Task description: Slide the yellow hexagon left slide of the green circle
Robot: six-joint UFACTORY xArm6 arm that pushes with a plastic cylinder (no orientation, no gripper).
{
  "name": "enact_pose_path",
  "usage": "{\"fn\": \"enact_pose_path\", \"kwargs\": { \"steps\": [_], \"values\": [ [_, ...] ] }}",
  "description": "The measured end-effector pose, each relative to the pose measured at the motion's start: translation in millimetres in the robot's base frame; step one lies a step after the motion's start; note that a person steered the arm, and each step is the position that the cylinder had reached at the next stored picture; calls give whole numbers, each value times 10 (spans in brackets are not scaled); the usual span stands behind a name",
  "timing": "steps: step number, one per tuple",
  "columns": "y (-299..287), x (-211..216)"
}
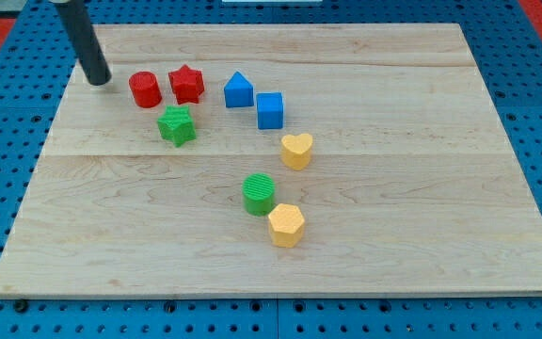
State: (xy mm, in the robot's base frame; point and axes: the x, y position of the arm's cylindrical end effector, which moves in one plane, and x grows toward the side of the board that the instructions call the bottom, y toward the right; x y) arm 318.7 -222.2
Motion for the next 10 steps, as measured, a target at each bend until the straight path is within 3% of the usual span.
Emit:
{"fn": "enact_pose_path", "kwargs": {
  "steps": [2, 3, 4, 5, 6, 7, 8, 9, 10],
  "values": [
    [277, -50],
    [153, 799],
    [493, 1770],
    [1696, 1719],
    [1213, 2283],
    [2291, 2781],
    [2719, 2564],
    [1786, 2366],
    [1431, 2023]
  ]
}}
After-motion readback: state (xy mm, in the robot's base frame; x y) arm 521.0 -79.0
